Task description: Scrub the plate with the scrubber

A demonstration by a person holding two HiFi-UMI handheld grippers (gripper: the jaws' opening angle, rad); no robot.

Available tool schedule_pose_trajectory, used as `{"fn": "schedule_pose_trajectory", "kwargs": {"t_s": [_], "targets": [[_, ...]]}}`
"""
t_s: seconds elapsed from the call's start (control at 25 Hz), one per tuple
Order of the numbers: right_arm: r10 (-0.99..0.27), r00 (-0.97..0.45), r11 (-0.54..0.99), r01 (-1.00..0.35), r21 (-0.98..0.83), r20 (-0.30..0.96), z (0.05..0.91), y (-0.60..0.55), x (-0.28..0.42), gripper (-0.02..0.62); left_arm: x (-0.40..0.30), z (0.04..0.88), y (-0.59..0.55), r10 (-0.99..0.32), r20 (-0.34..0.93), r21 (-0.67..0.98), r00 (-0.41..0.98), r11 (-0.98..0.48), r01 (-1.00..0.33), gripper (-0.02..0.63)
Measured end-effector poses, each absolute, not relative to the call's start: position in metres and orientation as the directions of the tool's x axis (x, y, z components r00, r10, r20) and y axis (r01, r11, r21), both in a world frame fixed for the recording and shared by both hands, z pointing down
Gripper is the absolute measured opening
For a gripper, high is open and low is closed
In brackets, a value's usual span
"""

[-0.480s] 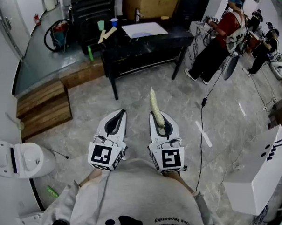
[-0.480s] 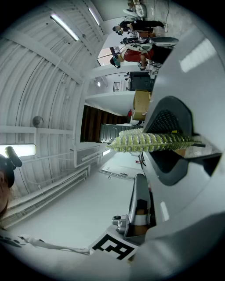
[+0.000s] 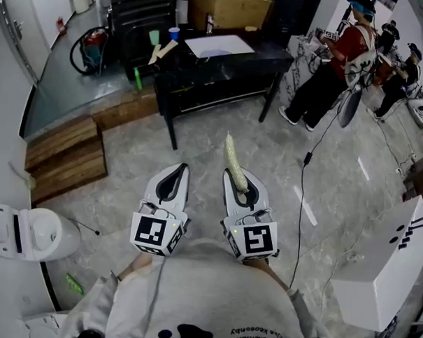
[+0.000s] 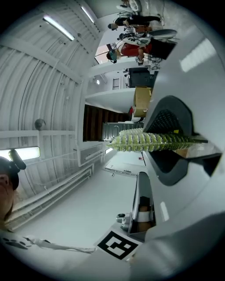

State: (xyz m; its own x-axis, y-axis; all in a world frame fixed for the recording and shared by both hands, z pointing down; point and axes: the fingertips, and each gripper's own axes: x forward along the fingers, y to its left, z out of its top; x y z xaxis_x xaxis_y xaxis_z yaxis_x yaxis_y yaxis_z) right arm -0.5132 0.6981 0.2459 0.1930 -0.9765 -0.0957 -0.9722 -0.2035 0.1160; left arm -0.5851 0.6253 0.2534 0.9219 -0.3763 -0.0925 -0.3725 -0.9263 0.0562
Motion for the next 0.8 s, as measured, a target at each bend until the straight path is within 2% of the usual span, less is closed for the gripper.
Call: {"fn": "schedule_pose_trajectory", "kwargs": {"t_s": [0.44,0.8], "targets": [[-0.976,0.205,-0.211,-0.973,0.091,-0.077,0.259,0.677,-0.491,0.069,-0.564,0.269,0.6,-0.378,-0.057,0.083,0.924,-0.924,-0.373,0.005],[-0.972,0.217,-0.224,-0.972,0.074,-0.086,0.266,0.587,-0.45,0.069,-0.512,0.271,0.507,-0.336,-0.072,0.089,0.939,-0.94,-0.33,0.005]]}}
